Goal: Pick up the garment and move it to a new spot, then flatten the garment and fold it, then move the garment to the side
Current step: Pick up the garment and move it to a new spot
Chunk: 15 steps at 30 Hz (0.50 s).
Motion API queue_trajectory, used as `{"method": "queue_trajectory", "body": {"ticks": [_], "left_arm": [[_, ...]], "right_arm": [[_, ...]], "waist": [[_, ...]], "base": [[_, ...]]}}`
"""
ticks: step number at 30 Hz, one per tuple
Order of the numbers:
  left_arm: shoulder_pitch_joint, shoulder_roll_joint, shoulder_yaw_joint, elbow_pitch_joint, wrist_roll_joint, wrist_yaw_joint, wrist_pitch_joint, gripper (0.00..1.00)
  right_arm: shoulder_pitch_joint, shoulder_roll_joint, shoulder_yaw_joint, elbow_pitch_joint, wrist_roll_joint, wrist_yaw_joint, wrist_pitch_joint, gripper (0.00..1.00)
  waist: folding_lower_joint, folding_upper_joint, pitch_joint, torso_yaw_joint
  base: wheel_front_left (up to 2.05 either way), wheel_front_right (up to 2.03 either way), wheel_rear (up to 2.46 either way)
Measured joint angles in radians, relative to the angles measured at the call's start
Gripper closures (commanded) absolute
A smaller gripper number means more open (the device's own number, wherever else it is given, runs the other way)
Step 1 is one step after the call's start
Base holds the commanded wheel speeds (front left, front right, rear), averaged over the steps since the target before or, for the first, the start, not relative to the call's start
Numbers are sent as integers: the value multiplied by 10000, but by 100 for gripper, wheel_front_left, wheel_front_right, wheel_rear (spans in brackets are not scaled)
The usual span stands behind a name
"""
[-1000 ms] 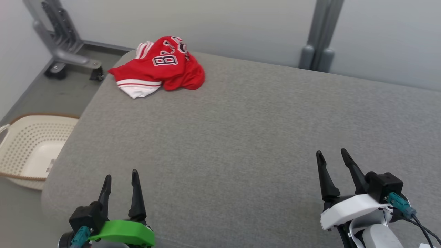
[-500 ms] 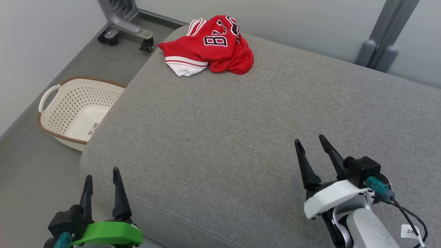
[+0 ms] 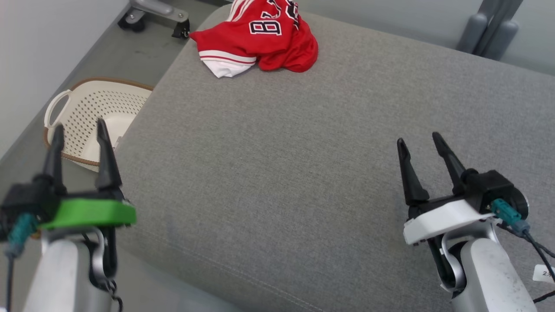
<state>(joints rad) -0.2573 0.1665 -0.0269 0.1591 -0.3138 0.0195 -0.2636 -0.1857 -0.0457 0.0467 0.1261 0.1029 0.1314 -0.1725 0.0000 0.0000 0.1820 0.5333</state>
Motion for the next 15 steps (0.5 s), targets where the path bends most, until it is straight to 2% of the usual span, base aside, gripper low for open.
{"method": "queue_trajectory", "body": {"ticks": [5,10,12,15], "left_arm": [[-2513,1058,65,199,284,-288,782,0],[-5003,1958,82,1112,334,-660,1814,0],[-5740,2222,12,1737,332,-807,2345,0],[-6615,2318,-10,2729,82,-940,3104,0]], "right_arm": [[-365,-15,-117,-779,-472,0,422,0],[-779,-17,-13,-1659,-777,0,755,0],[-933,-29,63,-1965,-888,0,832,0],[-1141,-25,253,-2464,-905,0,886,0]], "waist": [[0,0,683,-381],[0,0,1584,-930],[0,0,1954,-1150],[1,0,2532,-1512]], "base": [[0,0,0],[0,0,0],[0,0,0],[0,0,0]]}}
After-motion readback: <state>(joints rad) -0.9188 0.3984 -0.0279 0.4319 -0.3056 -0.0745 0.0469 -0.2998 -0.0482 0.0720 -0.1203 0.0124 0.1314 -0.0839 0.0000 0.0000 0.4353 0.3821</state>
